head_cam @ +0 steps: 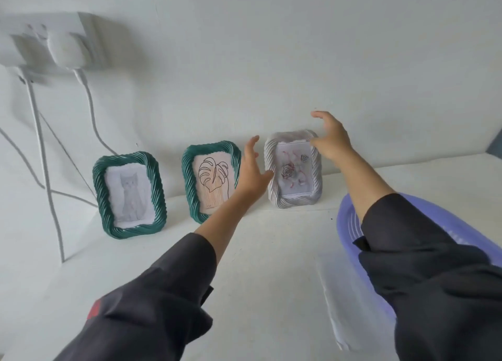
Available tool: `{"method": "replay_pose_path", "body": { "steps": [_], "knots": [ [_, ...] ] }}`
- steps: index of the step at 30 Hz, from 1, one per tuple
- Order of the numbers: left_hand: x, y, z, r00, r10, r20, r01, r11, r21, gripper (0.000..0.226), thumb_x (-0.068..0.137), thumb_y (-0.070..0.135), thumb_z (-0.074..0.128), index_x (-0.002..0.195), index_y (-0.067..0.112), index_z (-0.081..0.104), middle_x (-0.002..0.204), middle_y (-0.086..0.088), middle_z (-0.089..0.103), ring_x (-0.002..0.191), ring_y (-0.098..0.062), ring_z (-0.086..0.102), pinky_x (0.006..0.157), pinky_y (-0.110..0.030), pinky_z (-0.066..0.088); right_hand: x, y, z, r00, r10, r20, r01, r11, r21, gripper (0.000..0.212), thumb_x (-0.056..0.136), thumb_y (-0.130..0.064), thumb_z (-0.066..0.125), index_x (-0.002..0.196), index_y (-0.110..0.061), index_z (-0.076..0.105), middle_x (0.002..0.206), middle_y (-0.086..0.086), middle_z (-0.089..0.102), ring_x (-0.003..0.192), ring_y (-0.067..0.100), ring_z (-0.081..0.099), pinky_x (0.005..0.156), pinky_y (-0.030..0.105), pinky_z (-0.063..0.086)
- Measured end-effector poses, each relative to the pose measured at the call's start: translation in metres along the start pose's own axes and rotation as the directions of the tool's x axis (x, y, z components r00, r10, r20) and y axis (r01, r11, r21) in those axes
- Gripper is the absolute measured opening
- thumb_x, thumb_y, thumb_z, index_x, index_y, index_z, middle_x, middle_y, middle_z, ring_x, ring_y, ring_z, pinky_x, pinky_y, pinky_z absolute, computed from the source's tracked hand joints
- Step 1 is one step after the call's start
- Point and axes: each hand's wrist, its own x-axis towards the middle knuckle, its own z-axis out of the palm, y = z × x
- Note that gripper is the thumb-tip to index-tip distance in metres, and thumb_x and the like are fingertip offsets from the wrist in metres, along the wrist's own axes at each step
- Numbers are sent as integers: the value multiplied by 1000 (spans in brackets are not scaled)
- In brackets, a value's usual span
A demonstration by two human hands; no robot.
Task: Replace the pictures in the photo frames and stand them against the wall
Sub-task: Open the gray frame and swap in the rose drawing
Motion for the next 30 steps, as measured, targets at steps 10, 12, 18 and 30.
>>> {"method": "replay_pose_path", "body": {
  "steps": [10, 12, 18, 30],
  "knots": [
    [20, -42, 19, 970, -136, 202, 114, 987, 116, 91, 81, -12, 57, 146, 40, 19, 146, -17, 24, 134, -31, 29, 115, -44, 26, -8, 80, 4, 940, -32, 339, 2, 996, 91, 86, 84, 5, 60, 147, -32, 15, 142, 4, 41, 128, 20, 41, 97, 30, 41],
    [22, -46, 22, 964, -122, 234, 104, 991, 90, 86, 83, -14, 54, 145, 37, 23, 146, -16, 26, 129, -32, 39, 109, -44, 37, -6, 80, 7, 934, -34, 355, -4, 994, 106, 86, 84, 6, 59, 147, -32, 15, 123, 3, 49, 113, 18, 48, 90, 27, 43],
    [23, -46, 20, 973, -151, 176, 147, 988, 35, 72, 80, -21, 41, 135, 25, 47, 137, -15, 44, 102, -27, 55, 80, -30, 50, -1, 80, 10, 944, -18, 329, -2, 998, 58, 78, 84, 10, 54, 143, -35, 29, 86, 8, 59, 88, 21, 55, 93, 41, 49],
    [-12, -10, -28, 985, -157, 75, 168, 969, -181, 66, 80, -22, 38, 131, 18, 52, 109, -4, 46, 92, -16, 53, 59, -11, 53, -40, 28, 2, 950, -103, 296, 54, 984, 170, 74, 85, 6, 55, 141, -37, 33, 78, 11, 52, 71, 19, 52, 81, 38, 53]
  ]
}}
